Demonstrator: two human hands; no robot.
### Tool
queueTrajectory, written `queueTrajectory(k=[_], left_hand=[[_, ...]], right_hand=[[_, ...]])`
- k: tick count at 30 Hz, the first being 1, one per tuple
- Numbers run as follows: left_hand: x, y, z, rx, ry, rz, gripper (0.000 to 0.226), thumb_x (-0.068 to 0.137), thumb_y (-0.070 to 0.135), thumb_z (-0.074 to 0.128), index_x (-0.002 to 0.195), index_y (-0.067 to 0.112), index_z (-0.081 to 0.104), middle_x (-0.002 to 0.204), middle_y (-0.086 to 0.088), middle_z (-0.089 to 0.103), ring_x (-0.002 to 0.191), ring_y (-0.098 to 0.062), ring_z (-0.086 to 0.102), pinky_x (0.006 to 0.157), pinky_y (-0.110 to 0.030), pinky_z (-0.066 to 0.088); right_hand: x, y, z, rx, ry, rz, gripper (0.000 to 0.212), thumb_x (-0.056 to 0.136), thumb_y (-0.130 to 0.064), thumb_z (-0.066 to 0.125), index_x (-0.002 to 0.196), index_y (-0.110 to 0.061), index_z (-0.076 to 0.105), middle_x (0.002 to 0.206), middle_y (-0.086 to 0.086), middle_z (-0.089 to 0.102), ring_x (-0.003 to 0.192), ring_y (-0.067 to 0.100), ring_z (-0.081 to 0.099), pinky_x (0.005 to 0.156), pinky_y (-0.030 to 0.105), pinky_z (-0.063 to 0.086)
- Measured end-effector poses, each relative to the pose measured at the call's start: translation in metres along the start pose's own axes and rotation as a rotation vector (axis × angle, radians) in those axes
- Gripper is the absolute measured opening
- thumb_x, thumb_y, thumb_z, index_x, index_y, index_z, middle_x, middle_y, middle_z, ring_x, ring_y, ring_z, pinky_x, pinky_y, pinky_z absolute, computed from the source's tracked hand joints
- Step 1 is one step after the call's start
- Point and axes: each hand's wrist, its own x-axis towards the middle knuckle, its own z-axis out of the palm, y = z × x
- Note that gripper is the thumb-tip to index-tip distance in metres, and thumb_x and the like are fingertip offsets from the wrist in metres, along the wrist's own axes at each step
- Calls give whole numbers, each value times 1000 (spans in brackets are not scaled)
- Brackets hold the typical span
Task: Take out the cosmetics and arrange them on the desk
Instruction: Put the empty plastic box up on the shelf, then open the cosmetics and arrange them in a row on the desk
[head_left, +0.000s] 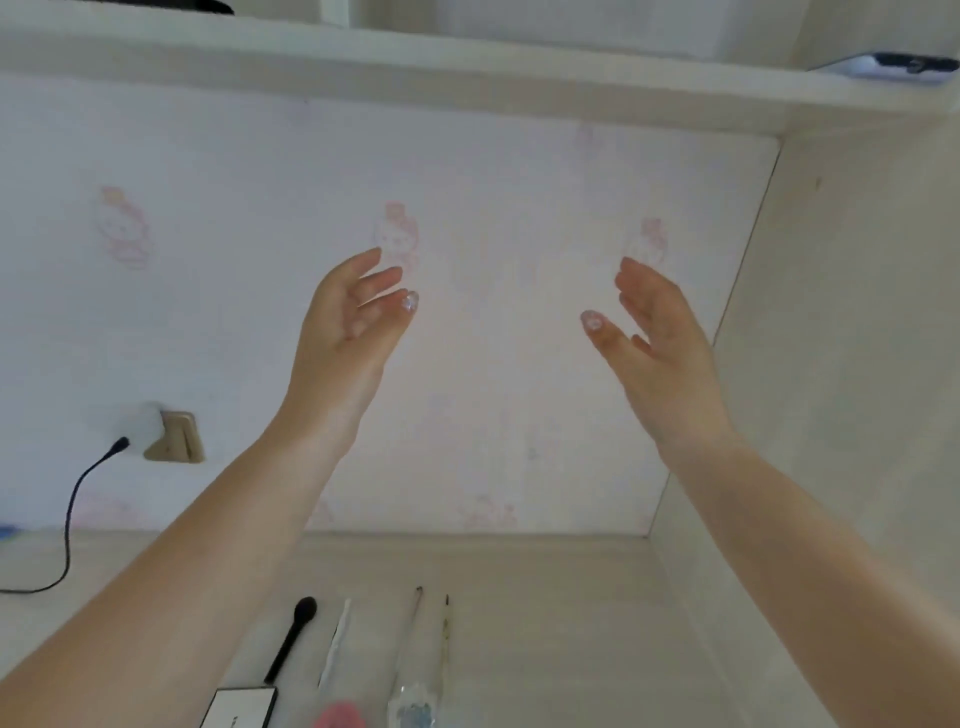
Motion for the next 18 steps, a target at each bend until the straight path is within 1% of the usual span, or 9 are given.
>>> queueTrajectory(k=[3,6,9,10,12,13,15,16,18], left_hand=[[-32,-25,-14,43,-2,-110,33,85,21,64,115,31,56,115,8,64,111,-9,61,103,-41,45],[-60,-49,-24,85,14,-201,27,89,16,61,113,28,58,111,9,65,110,-10,61,102,-41,46],[-91,-73,-31,123,37,-286,25,90,15,60,112,26,60,111,10,65,109,-8,61,102,-40,46],[-100,-79,-32,128,49,-309,26,90,14,60,113,24,59,110,9,65,107,-6,61,102,-39,46],[-121,-92,-32,143,67,-361,27,90,11,60,115,20,59,109,8,64,100,1,62,100,-34,47],[-128,-96,-32,149,69,-377,28,89,10,60,116,18,59,108,8,64,96,6,61,98,-32,47],[-143,-105,-33,156,81,-428,28,89,9,60,116,17,58,106,9,64,87,13,60,93,-26,46],[-151,-108,-32,161,93,-456,27,89,8,60,114,19,59,104,10,64,86,14,60,91,-24,44],[-166,-113,-33,175,117,-508,25,89,7,60,109,22,59,103,10,64,89,11,60,91,-23,43]], right_hand=[[-42,27,14,-3,-74,138,48,85,-36,64,127,-42,42,130,-25,45,125,-7,41,107,25,32],[-78,50,24,-8,-131,259,48,85,-34,64,128,-38,43,128,-23,46,124,-5,42,106,25,32],[-111,72,28,-12,-177,335,49,85,-32,64,130,-35,45,127,-23,46,122,-6,42,107,25,33],[-120,77,28,-13,-195,357,48,86,-32,64,130,-36,45,127,-24,46,121,-6,41,106,23,33],[-136,87,25,-22,-250,428,47,88,-33,62,131,-37,43,125,-27,43,119,-7,40,96,15,31],[-140,91,25,-17,-259,450,47,88,-32,62,131,-38,43,125,-27,43,120,-5,40,94,13,30],[-149,103,25,18,-264,472,45,86,-28,64,126,-38,45,126,-23,46,124,-2,43,100,19,32],[-154,108,25,31,-271,482,45,86,-26,65,124,-38,45,126,-21,47,123,-1,44,103,22,33],[-161,117,25,43,-306,505,48,85,-25,66,128,-35,45,130,-17,48,122,-2,45,105,23,33]])
